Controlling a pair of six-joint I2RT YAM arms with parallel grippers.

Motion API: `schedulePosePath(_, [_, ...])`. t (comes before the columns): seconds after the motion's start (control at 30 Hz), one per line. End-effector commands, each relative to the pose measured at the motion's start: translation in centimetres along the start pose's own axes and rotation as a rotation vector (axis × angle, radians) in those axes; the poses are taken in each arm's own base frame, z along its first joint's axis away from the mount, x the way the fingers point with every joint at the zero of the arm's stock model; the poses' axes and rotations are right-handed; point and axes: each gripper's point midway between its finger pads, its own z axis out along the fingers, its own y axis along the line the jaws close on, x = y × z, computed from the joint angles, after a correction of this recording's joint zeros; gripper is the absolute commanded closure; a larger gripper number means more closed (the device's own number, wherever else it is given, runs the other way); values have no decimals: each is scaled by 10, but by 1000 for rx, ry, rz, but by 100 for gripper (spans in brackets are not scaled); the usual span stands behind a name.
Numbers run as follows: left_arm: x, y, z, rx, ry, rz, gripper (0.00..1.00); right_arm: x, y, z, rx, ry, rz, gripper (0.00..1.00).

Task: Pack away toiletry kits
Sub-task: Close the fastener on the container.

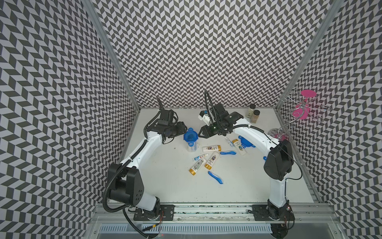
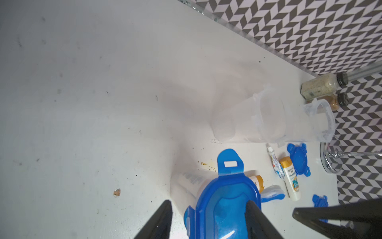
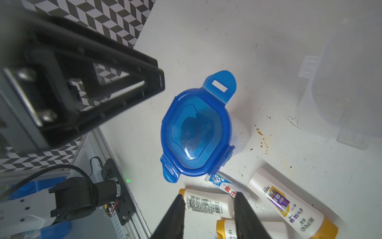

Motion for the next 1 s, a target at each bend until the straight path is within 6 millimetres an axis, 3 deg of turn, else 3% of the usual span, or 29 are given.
schedulePosePath(0.0, [0,20,13,-107,29,30,45,8,-12,15,26,31,-19,64])
schedulePosePath(0.2, [-4,28,20,-188,24,55,49,13,-23,34,33,59,-17,65])
schedulePosePath(0.5, [20,27,19,-176,60,55,50,3,-32,48,29,55,-25,66])
schedulePosePath(0.97, [54,30,4,-168,103,21,50,-35,-27,60,-28,-18,-36,65])
